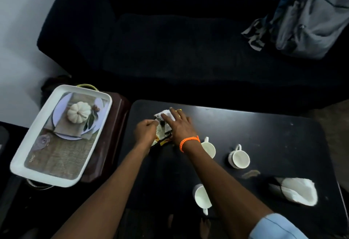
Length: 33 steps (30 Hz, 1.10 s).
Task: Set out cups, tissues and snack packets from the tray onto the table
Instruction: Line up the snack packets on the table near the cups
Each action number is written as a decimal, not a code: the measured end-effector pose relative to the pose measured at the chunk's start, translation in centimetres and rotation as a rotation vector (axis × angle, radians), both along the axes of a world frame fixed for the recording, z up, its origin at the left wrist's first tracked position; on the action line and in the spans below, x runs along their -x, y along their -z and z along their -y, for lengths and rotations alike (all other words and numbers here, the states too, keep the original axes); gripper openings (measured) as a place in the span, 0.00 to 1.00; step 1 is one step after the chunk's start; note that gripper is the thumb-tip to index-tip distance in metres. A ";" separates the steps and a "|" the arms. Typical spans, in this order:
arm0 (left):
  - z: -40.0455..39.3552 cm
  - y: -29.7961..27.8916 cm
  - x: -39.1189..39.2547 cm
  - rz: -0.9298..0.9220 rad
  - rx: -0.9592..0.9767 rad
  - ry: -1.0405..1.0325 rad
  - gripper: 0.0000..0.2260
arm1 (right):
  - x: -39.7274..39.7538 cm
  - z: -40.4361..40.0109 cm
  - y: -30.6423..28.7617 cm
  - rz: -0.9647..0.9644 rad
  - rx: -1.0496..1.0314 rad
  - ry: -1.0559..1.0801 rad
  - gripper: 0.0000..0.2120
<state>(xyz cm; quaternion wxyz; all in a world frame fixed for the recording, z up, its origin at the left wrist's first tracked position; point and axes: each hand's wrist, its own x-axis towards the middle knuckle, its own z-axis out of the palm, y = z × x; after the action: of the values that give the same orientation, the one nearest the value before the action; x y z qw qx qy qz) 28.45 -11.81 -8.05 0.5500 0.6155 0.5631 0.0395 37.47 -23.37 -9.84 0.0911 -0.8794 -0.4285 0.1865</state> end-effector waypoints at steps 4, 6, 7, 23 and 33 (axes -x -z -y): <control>-1.1 0.2 0.1 -0.023 -0.054 0.088 0.03 | -0.1 -0.4 1.6 0.014 0.066 0.016 0.36; -1.5 0.3 0.0 -0.034 -0.075 0.138 0.02 | -0.2 -0.5 1.9 0.009 0.006 0.049 0.32; -1.6 0.3 0.0 -0.039 -0.088 0.150 0.02 | -0.2 -0.6 1.9 -0.004 -0.060 0.075 0.31; 6.7 -0.4 -15.1 0.346 0.394 0.305 0.23 | -9.9 9.9 -3.7 -1.191 -0.839 1.215 0.13; 15.9 4.6 -19.3 0.080 -0.083 0.822 0.24 | -14.1 21.9 1.7 -0.514 -0.162 1.264 0.29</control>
<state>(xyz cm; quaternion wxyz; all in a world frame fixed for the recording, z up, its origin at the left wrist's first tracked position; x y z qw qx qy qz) 47.71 -27.67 -12.66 0.5163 0.8087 0.2466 -0.1365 51.61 -45.26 -11.55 0.3464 -0.8789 0.1895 0.2676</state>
